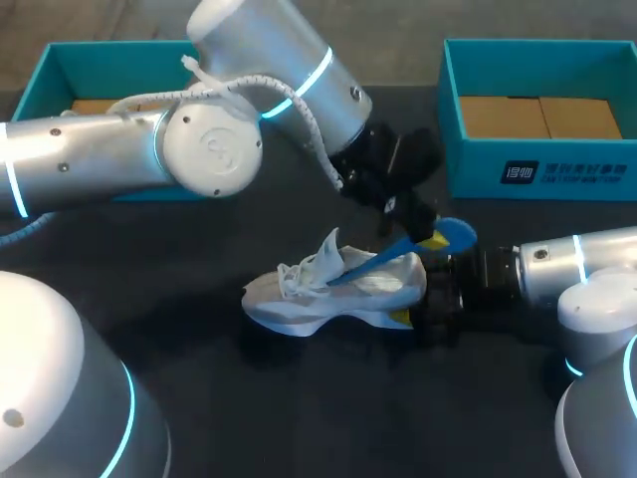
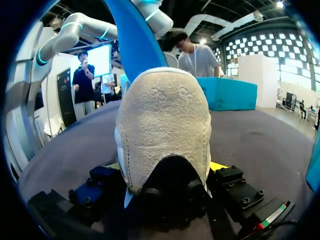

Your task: Take the shoe out of the shoebox, open the shoe tongue, remove and reinsert the insole, then place the shoe into the shoebox

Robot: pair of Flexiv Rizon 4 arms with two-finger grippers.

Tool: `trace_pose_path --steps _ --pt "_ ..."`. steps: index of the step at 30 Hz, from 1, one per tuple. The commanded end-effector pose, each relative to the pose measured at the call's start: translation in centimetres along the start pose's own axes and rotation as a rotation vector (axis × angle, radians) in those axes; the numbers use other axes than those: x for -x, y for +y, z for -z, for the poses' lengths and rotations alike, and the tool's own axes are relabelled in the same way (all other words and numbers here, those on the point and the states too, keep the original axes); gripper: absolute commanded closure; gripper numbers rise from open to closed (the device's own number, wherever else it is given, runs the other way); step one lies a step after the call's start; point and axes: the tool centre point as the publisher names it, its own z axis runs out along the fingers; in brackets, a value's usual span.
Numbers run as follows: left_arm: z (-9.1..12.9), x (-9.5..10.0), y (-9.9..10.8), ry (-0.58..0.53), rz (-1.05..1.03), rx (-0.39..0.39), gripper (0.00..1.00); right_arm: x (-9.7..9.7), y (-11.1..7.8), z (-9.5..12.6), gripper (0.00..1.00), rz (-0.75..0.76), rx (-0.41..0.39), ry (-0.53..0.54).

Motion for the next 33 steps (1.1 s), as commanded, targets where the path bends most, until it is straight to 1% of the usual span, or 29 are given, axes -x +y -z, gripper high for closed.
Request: trace_pose_path --steps 1,2,4,8,9,11,12,31,33 --pt "-0.1 -1.1 -1.5 -0.008 -0.005 -0.009 1.00 -0.1 0.1 -0.1 1.00 0.000 -0.004 -0.001" --pt "-0.1 -1.1 -1.6 -0.008 -0.005 -0.010 1.00 -0.1 0.1 -0.1 1.00 0.000 -0.004 -0.001" --pt "-0.3 -1.7 -2.6 -0.008 0.004 -0.026 1.00 -0.1 0.1 -0.1 1.00 0.000 -0.004 -0.001" --pt "-0.4 -2.5 -3.8 -0.005 0.015 -0.036 1.00 -0.1 0.1 -0.1 1.00 0.000 -0.004 -0.001" --pt "-0.2 -2.7 -4.6 0.005 0.020 -0.048 1.00 -0.1 0.1 -0.1 1.00 0.000 -0.004 -0.001" --pt "0.4 -3.2 -5.3 -0.005 0.021 -0.059 1.00 -0.1 0.1 -0.1 1.00 0.000 -0.004 -0.001" --pt "1.4 -3.6 -6.1 -0.021 0.025 -0.076 1.00 -0.1 0.1 -0.1 1.00 0.000 -0.004 -0.001" --pt "1.4 -3.6 -6.1 -0.021 0.025 -0.076 1.00 -0.1 0.1 -0.1 1.00 0.000 -0.004 -0.001" --pt "2.1 -3.4 -5.9 -0.037 0.075 -0.141 1.00 -0.1 0.1 -0.1 1.00 0.000 -0.004 -0.001"
